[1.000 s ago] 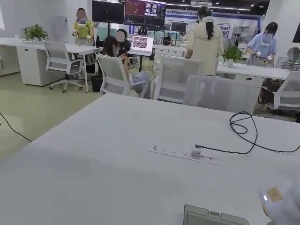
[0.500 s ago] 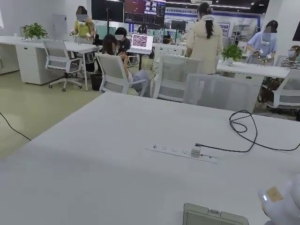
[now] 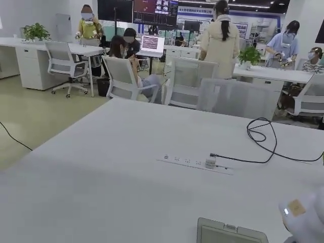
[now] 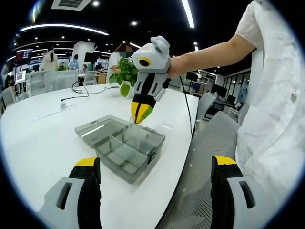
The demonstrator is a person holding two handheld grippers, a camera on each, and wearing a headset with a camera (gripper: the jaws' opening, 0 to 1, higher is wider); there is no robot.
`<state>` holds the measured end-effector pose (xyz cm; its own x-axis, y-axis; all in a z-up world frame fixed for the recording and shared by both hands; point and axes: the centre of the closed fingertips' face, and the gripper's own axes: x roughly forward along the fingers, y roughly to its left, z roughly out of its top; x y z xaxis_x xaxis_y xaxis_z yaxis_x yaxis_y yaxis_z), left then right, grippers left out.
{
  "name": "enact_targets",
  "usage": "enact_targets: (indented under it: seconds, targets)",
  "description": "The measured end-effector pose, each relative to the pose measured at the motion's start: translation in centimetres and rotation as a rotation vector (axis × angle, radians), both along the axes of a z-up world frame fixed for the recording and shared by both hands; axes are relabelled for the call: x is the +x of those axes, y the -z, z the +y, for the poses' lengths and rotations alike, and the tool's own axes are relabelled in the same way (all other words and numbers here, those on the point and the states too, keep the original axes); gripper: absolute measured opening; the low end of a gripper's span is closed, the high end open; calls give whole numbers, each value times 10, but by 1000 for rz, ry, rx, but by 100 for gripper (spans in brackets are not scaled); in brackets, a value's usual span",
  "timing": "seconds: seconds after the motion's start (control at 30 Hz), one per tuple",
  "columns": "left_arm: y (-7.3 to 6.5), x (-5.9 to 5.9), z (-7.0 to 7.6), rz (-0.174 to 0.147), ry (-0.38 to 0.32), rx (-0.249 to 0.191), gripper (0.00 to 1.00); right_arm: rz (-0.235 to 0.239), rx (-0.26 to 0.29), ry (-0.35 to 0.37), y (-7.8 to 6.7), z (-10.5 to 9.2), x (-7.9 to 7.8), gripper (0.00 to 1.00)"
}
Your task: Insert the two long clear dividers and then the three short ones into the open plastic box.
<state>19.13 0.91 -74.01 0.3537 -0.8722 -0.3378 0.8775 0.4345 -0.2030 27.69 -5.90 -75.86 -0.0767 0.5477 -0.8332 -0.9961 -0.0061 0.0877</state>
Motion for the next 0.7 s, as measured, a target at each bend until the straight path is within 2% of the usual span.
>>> enact_targets:
  seconds: [0.4,0.57,0.7]
  targets:
    - [1,-1,-1,6,2,-3,98,-4,-5,4,-1,-2,0,2]
    - [1,-1,-1,7,1,-3,98,-6,-3,2,4,-1,-1,2]
    - [1,0,0,7,-2,-3,98,-24,28,-13,4,3,-1,2]
